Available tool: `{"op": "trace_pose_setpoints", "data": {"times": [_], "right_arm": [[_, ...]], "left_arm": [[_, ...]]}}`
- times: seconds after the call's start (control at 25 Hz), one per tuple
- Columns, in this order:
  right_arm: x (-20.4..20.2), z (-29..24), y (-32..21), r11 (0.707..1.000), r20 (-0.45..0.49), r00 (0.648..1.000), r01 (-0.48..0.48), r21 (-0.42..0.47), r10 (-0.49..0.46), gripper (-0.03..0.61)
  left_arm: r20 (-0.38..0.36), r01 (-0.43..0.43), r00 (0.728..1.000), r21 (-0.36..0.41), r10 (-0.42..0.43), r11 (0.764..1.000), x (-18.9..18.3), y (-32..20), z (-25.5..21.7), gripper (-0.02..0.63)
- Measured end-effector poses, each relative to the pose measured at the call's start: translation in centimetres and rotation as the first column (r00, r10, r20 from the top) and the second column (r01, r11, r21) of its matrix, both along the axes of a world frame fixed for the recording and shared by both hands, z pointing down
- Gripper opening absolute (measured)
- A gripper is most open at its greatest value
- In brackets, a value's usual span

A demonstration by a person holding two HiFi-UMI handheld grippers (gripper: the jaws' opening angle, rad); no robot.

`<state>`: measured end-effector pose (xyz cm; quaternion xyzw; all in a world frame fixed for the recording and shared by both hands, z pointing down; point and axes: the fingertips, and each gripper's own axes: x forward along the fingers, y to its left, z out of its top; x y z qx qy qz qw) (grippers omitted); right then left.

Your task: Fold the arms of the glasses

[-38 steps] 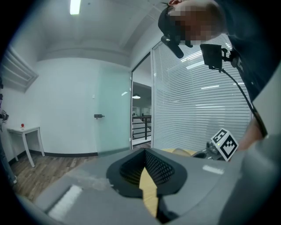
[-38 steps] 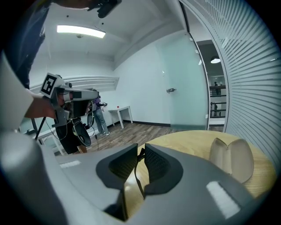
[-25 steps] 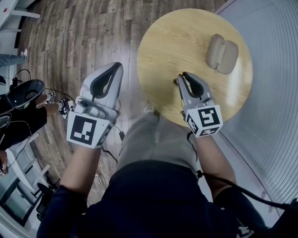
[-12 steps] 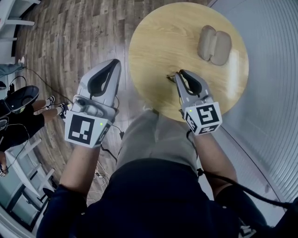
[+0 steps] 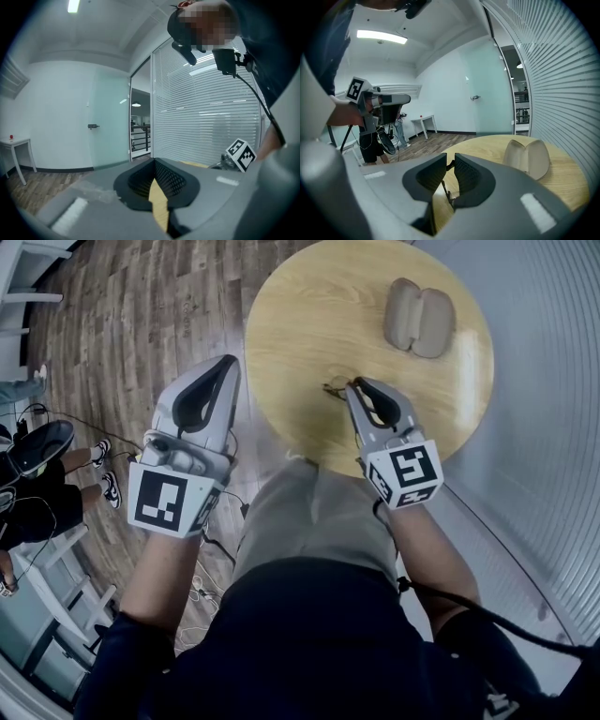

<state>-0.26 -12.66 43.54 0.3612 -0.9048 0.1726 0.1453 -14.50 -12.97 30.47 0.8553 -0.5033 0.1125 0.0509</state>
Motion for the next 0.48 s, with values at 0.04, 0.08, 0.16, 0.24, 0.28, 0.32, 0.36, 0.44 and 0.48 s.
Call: {"op": "trace_pose_setpoints", "data": {"times": [0.04, 0.08, 0.16, 0.24, 0.28, 0.32, 0.36, 0.44, 0.48], "right_arm": [[0.1, 0.1, 0.2, 1.000, -0.002, 1.000, 0.000, 0.000, 0.000, 0.060], [0.2, 0.1, 0.3, 1.000, -0.003, 1.000, -0.001, -0.001, 0.001, 0.060], [0.6, 0.1, 0.6, 1.000, -0.007, 1.000, -0.006, -0.005, 0.006, 0.060], [1.0, 0.2, 0.7, 1.000, -0.010, 1.000, -0.015, -0.008, 0.015, 0.060], [1.3, 0.3, 0.7, 1.000, -0.010, 1.000, -0.019, -0.009, 0.019, 0.061], [1.5, 0.4, 0.8, 1.000, -0.011, 1.000, -0.022, -0.011, 0.022, 0.061], [1.6, 0.6, 0.8, 1.000, -0.011, 1.000, -0.025, -0.012, 0.025, 0.061], [1.9, 0.9, 0.8, 0.999, -0.012, 1.000, -0.029, -0.015, 0.028, 0.061], [2.0, 1.1, 0.8, 0.999, -0.012, 0.999, -0.029, -0.015, 0.029, 0.061]], "left_arm": [[-0.002, -0.002, 1.000, 0.002, 0.002, 1.000, 0.1, 0.1, 0.0, 0.002], [-0.007, -0.004, 1.000, 0.007, 0.004, 1.000, 0.2, 0.3, -0.1, 0.002], [-0.026, -0.008, 1.000, 0.020, 0.008, 1.000, 0.5, 0.4, -0.5, 0.002], [-0.030, -0.005, 1.000, 0.016, 0.005, 1.000, 0.5, 0.5, -0.5, 0.001], [-0.034, -0.004, 0.999, 0.016, 0.005, 1.000, 0.6, 0.6, -0.5, 0.002], [-0.040, -0.004, 0.999, 0.019, 0.005, 1.000, 0.7, 0.7, -0.4, 0.002], [-0.043, -0.005, 0.999, 0.020, 0.006, 1.000, 0.8, 0.7, -0.3, 0.002], [-0.044, -0.004, 0.999, 0.015, 0.005, 1.000, 0.9, 0.8, 0.1, 0.002], [-0.041, -0.002, 0.999, 0.010, 0.002, 1.000, 0.9, 0.8, 0.3, 0.002]]}}
